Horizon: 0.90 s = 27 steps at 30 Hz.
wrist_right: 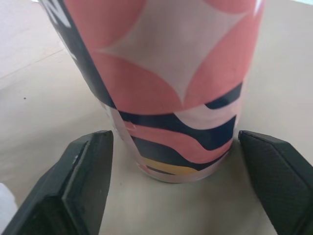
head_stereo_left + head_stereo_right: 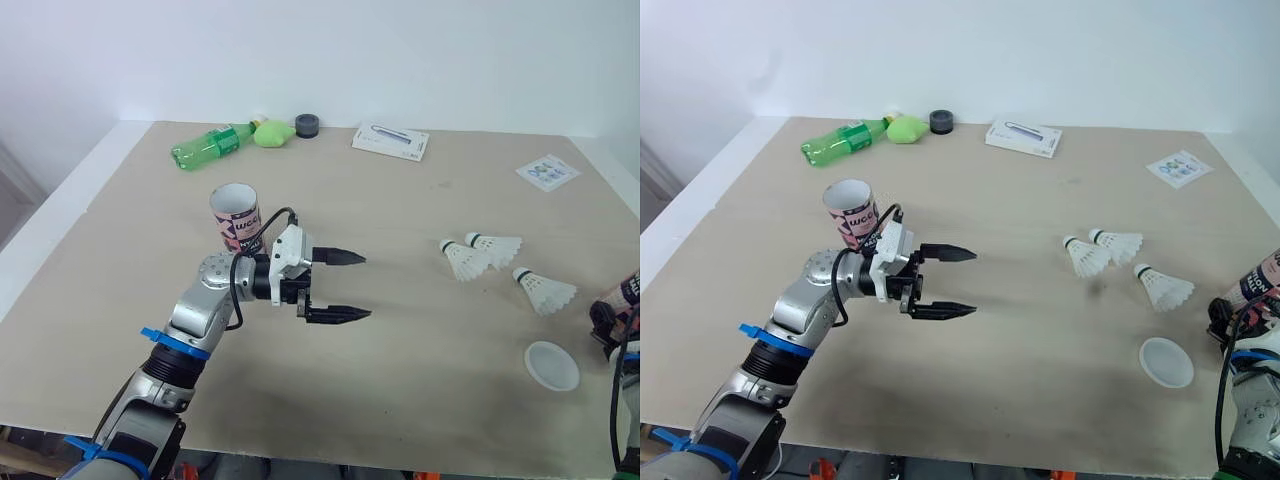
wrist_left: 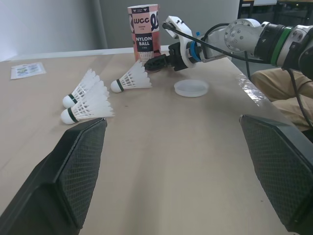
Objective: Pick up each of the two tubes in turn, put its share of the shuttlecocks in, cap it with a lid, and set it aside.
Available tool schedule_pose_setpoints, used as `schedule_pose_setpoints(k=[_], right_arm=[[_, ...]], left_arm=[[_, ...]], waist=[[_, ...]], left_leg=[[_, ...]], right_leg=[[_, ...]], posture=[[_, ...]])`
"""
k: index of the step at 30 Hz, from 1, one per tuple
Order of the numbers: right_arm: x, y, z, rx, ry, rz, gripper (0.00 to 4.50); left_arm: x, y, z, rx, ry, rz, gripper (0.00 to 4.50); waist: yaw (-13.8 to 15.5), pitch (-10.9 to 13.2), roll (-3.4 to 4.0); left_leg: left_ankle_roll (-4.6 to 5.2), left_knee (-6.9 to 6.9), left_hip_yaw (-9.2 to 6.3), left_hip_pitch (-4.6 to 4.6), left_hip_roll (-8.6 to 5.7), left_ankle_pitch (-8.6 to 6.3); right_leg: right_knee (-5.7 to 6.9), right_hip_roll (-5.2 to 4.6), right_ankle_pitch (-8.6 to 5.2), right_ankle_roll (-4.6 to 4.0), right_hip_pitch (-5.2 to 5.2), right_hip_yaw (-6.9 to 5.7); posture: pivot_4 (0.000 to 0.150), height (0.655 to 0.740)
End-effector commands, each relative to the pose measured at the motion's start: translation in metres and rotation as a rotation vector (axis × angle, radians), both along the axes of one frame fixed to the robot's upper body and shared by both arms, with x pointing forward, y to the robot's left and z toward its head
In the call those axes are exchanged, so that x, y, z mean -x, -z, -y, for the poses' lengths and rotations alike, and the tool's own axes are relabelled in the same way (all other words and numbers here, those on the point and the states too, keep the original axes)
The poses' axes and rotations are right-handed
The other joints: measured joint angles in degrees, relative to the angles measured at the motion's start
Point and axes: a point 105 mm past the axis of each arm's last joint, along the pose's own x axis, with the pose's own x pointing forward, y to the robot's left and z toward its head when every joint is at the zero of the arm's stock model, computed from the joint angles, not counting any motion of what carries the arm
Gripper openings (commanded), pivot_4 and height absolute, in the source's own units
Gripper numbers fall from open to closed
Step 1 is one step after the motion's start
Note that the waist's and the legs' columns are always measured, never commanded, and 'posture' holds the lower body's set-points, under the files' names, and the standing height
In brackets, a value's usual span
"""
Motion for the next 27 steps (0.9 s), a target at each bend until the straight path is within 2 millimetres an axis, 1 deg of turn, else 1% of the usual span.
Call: schedule_pose_setpoints(k=[1,5,11,19,22,25,27], right_arm=[[0.007,-0.017,0.009,0.02,0.021,0.051,4.46],[0.009,-0.021,0.006,0.022,-0.011,0.064,4.46],[0.018,-0.022,0.002,0.03,-0.059,0.047,4.46],[0.035,-0.039,-0.004,0.063,-0.12,0.072,4.46],[0.043,-0.042,-0.005,0.072,-0.14,0.063,4.46],[0.052,-0.049,-0.014,0.076,-0.206,0.067,4.46],[0.057,-0.055,-0.029,0.073,-0.297,0.08,4.46]], left_arm=[[0.0,-0.006,-0.002,0.031,0.005,0.017,4.5],[-0.001,-0.005,-0.004,0.024,0.011,0.011,4.5],[-0.002,-0.004,-0.006,0.014,0.024,0.006,4.5],[0.003,0.005,-0.01,-0.014,0.046,-0.004,4.5],[0.004,0.01,-0.01,-0.031,0.059,-0.004,4.5],[0.005,0.014,-0.009,-0.043,0.072,-0.012,4.5],[0.005,0.015,-0.01,-0.045,0.077,-0.016,4.5]], waist=[[0.0,0.0,0.0],[0.0,0.0,0.0],[0.0,0.0,0.0],[0.01,-0.01,0.01],[0.01,0.0,0.01],[0.01,-0.01,0.01],[0.02,-0.01,0.01]], left_leg=[[0.0,0.0,-0.01,0.0,0.0,0.0],[0.0,0.0,0.0,-0.01,0.0,0.0],[0.0,-0.01,-0.01,-0.02,0.0,0.0],[0.0,0.0,-0.01,0.0,0.0,0.0],[0.0,-0.02,-0.01,-0.01,0.0,0.0],[0.0,-0.01,-0.01,-0.01,0.0,0.0],[0.0,-0.02,-0.02,-0.01,0.0,0.0]], right_leg=[[0.0,0.0,0.0,0.0,0.0,-0.01],[0.0,0.0,0.0,0.01,0.0,0.0],[-0.01,0.0,-0.01,0.0,0.0,-0.01],[-0.01,0.0,-0.05,0.07,0.0,0.0],[-0.01,0.0,-0.07,0.09,0.0,-0.01],[-0.02,0.0,-0.09,0.12,0.0,-0.01],[-0.01,-0.01,-0.15,0.22,0.0,-0.01]], posture=[[0.15,0.7294],[0.15,0.7294],[0.15,0.7294],[0.15,0.7294],[0.15,0.7294],[0.15,0.7294],[0.15,0.7294]])
